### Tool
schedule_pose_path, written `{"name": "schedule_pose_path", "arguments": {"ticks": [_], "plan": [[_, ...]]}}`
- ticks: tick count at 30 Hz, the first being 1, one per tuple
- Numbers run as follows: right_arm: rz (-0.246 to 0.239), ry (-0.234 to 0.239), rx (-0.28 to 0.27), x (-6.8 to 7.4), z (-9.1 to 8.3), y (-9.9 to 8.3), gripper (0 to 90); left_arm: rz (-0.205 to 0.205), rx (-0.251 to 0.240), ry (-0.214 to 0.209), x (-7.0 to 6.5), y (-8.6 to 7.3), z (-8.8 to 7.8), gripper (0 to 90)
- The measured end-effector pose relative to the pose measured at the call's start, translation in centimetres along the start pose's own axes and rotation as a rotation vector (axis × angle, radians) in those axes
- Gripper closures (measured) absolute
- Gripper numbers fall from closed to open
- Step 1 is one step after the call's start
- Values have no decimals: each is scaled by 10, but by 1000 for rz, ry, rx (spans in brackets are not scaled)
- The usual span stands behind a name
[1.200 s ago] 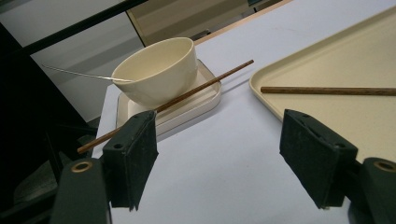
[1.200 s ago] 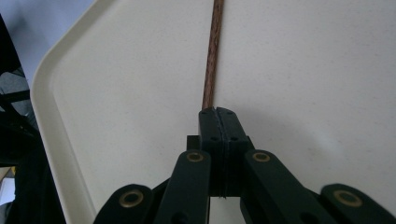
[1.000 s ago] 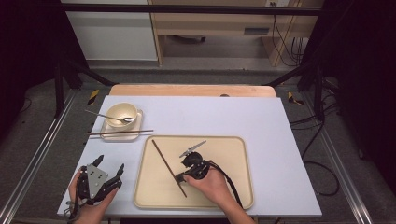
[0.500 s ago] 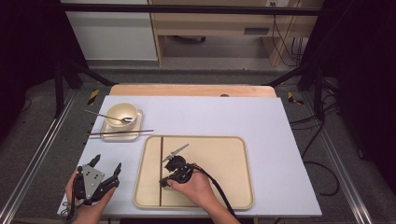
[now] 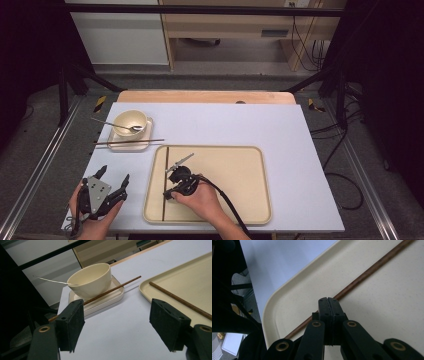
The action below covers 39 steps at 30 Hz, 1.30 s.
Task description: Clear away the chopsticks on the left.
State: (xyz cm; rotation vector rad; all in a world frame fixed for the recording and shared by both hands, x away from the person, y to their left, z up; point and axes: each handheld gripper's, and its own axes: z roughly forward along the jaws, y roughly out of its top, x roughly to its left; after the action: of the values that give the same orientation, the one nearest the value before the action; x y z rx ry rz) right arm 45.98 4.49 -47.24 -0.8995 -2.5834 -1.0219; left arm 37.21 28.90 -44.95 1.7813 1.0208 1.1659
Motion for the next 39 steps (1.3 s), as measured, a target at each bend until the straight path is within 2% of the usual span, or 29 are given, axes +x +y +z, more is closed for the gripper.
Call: {"name": "schedule_pose_path", "arguments": {"ticks": [8, 11, 20, 25, 39], "plan": [[-13, 12, 8, 7, 8, 6, 900, -2, -1, 1, 1, 0, 0, 279], [-9, 19, 12, 10, 8, 5, 900, -1, -1, 1, 1, 0, -1, 279], [-48, 46, 33, 17, 10, -1, 900, 1, -3, 3, 0, 0, 0, 279], [-49, 67, 40, 21, 11, -3, 900, 2, -2, 3, 0, 0, 0, 279], [-47, 81, 36, 21, 10, -3, 900, 4, -2, 3, 0, 0, 0, 279]]}}
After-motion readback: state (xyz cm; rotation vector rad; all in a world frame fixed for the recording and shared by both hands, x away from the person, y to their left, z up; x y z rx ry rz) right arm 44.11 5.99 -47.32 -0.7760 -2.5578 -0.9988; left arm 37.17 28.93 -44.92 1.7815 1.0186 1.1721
